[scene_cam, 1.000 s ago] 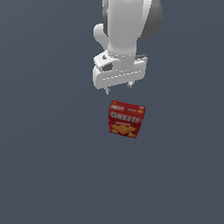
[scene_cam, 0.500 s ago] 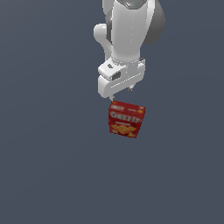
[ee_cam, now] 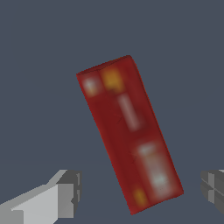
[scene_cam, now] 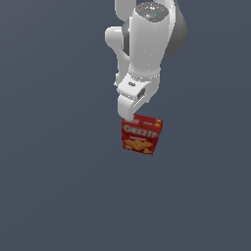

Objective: Pick up the object and move it to a goal position.

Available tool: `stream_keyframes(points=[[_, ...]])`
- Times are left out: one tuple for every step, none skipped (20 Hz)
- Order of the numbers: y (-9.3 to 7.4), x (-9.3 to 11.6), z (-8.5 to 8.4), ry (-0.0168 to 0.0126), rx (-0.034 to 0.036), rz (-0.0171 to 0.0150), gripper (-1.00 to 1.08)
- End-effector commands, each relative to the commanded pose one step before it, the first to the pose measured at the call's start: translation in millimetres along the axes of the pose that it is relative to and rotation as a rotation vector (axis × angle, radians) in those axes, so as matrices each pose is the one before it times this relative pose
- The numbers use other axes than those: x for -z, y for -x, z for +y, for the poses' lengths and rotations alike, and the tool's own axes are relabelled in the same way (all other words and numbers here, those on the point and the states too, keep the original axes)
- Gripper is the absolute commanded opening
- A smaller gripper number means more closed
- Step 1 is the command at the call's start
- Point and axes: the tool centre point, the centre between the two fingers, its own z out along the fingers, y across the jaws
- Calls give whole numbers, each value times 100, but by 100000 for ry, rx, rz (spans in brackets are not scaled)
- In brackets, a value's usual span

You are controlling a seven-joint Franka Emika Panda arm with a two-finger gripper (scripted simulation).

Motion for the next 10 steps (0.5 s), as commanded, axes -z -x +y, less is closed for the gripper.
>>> stream_keyframes(points=[[-426, -383, 51, 104, 7115, 228, 100], [-165, -153, 29, 39, 2777, 87, 100], [-162, -152, 32, 40, 2749, 87, 100], [-155, -147, 34, 39, 2631, 83, 100], [-145, -139, 35, 38, 2488, 79, 100], [-136, -132, 36, 37, 2346, 75, 100], [-127, -124, 36, 36, 2203, 71, 100], [-118, -117, 35, 34, 2061, 67, 100], [-109, -109, 35, 33, 1919, 62, 100], [-100, -101, 34, 31, 1776, 58, 100]])
